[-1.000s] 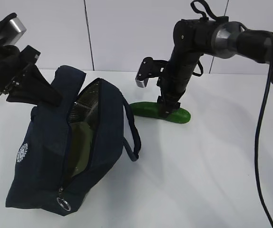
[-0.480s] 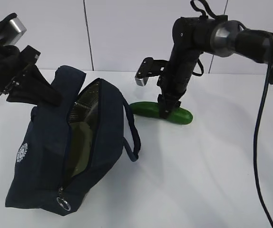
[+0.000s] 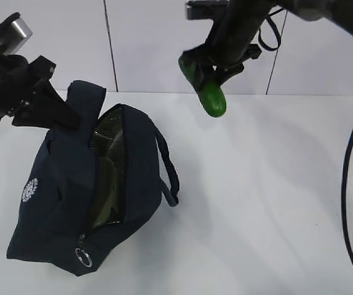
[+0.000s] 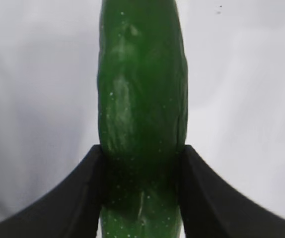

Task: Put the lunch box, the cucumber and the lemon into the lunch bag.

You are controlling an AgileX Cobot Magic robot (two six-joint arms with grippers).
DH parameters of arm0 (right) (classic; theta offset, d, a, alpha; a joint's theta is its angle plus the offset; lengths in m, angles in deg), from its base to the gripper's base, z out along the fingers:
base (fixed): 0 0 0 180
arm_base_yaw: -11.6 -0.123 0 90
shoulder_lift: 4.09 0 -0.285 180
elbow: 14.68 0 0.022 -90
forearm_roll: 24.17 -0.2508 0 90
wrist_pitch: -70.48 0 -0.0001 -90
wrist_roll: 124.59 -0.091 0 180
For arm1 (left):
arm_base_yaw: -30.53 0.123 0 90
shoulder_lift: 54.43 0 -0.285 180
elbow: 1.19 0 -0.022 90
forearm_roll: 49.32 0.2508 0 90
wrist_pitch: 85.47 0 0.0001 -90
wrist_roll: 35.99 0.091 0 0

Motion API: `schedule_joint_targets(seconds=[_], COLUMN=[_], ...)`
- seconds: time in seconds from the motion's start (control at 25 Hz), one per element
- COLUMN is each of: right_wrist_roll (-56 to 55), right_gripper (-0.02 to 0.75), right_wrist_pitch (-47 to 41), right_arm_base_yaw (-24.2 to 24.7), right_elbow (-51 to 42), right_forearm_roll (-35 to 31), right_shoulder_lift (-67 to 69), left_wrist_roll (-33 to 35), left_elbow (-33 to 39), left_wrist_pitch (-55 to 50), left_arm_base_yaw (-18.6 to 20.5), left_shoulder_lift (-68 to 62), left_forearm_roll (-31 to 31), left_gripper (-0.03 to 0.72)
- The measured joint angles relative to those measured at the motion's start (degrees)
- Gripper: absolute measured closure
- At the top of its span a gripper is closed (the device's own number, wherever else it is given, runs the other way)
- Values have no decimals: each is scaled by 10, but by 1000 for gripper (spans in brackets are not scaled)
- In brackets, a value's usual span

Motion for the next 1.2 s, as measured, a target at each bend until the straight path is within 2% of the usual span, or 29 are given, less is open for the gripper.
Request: schedule_joint_targets(seconds=[0.12, 0.44, 0.8, 1.0, 1.2], right_wrist_roll=[-65, -80, -54, -47, -46], right_gripper=[400, 400, 400, 400, 400], right_wrist_pitch=[-4, -5, -5, 5, 34], right_arm_base_yaw=[0, -5, -82, -107, -128], right_elbow=[0, -18, -231, -255, -256], right_forearm_roll=[-51, -205, -221, -271, -269], right_shoulder_lift=[-37, -120, -175, -191, -192], left_wrist_roll=[0, 0, 1, 11, 18], left_elbow=[0, 0, 0, 0, 0], left_wrist_pitch=[26, 50, 50, 57, 59], left_arm_base_yaw=[0, 0, 0, 0, 0], left_shoulder_lift=[0, 0, 0, 0, 0], left_forearm_roll=[-1, -16, -18, -20, -20], left_gripper=[683, 683, 683, 683, 683])
